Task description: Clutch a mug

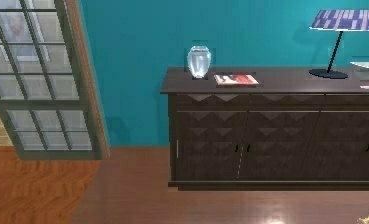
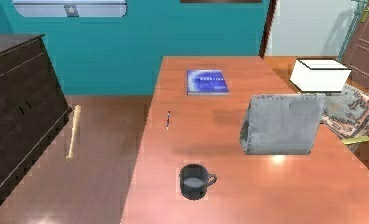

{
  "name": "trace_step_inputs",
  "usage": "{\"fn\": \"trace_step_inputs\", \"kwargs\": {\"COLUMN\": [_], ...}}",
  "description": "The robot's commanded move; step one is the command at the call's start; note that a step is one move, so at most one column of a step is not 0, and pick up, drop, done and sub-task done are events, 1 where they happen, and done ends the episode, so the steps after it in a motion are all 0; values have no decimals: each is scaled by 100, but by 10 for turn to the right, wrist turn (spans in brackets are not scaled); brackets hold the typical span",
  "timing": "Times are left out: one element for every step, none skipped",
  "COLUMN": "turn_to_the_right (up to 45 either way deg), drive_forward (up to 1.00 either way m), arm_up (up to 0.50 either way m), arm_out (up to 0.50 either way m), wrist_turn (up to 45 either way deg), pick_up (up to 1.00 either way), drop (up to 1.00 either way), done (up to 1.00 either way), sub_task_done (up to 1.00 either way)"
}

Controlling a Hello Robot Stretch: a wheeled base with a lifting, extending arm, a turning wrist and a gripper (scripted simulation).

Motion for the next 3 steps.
{"fn": "trace_step_inputs", "kwargs": {"turn_to_the_right": [0, 0, 0], "drive_forward": [0, 0, 0], "arm_up": [50, 36, 0], "arm_out": [0, 0, 12], "wrist_turn": [0, 0, 0], "pick_up": [0, 0, 0], "drop": [0, 0, 0], "done": [0, 0, 0], "sub_task_done": [0, 0, 0]}}
